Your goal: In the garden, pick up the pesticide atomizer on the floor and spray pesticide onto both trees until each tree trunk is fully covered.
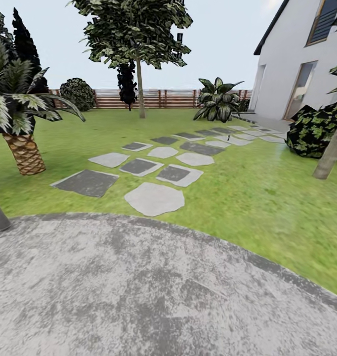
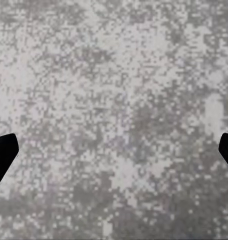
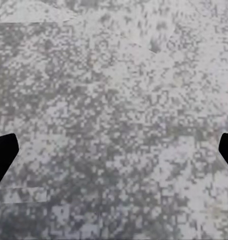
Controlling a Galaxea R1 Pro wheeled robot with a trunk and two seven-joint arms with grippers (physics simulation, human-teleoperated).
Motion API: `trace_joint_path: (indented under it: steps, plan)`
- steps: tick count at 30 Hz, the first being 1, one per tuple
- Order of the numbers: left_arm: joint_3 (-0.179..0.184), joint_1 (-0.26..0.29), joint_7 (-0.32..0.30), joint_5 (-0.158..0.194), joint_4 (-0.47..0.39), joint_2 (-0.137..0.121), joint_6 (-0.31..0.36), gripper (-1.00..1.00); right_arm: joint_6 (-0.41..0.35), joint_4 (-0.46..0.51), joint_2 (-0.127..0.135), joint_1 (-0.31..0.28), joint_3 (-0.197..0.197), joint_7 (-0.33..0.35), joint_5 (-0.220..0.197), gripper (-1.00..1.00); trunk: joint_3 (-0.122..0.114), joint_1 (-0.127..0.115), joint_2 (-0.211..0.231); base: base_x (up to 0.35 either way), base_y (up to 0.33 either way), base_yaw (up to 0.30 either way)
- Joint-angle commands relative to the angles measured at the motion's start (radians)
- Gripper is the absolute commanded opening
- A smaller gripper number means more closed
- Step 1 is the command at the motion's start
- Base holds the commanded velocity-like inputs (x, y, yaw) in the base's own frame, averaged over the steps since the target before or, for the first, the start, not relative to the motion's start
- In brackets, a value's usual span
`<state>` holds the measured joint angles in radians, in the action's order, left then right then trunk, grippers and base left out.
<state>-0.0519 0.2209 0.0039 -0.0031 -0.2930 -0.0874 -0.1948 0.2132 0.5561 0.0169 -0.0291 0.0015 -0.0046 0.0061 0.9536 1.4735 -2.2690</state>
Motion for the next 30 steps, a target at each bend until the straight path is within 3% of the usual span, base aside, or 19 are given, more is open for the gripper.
trace_joint_path:
  steps: [1,30]
  plan:
    - [0.0,0.0,0.0,0.0,0.0,0.0,0.0,1.0,0.0,0.0,0.0,0.0,0.0,0.0,0.0,1.0,0.0,0.0,0.0,0.34,0.0,0.0]
    - [0.0,0.0,0.0,0.0,0.0,0.0,0.0,1.0,0.0,0.001,0.0,0.0,0.0,0.0,-0.002,1.0,0.0,0.0,0.0,0.34,0.0,0.0]
